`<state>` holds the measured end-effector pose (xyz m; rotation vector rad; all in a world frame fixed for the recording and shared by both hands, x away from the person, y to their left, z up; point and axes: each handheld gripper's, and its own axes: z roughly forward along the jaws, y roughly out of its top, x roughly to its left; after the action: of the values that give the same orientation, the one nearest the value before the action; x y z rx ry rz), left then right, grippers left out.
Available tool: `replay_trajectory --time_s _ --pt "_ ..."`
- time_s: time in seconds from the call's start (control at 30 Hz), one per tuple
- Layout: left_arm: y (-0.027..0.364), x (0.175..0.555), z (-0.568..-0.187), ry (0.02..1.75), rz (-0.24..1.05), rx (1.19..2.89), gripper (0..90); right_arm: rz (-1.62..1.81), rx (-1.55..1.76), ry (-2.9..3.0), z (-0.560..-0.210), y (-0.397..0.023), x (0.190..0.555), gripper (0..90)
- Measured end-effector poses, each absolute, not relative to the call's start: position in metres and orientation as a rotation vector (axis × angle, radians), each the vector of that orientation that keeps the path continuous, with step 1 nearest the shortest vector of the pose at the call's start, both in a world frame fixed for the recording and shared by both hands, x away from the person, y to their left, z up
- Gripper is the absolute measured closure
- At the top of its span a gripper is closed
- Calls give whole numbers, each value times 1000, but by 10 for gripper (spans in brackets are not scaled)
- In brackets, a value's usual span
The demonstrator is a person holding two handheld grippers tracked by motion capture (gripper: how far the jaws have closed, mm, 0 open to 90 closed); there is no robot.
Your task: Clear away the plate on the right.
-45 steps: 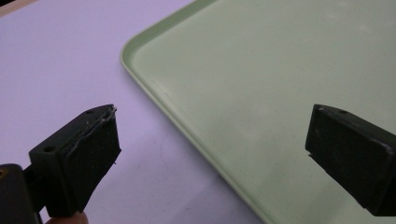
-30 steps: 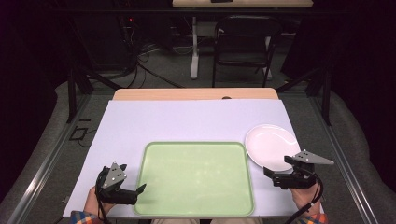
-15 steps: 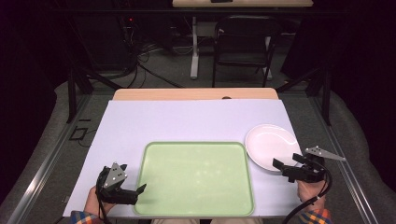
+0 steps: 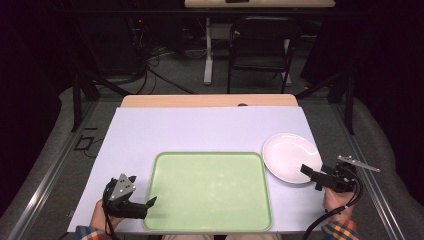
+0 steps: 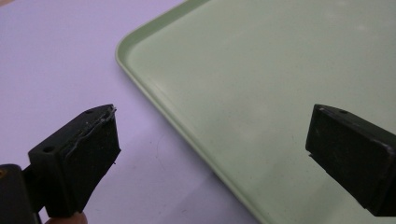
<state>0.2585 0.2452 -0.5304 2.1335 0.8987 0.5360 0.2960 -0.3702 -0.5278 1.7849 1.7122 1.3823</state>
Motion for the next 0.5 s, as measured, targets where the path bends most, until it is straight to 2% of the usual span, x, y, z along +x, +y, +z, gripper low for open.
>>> replay_trajectory --time_s 0.3,0.5 --pt "244 257 -530 872 531 2143 27 1366 1901 1640 -537 -382 301 2" --pt "244 258 -530 869 533 2149 28 1361 1993 1579 -544 -389 305 69"
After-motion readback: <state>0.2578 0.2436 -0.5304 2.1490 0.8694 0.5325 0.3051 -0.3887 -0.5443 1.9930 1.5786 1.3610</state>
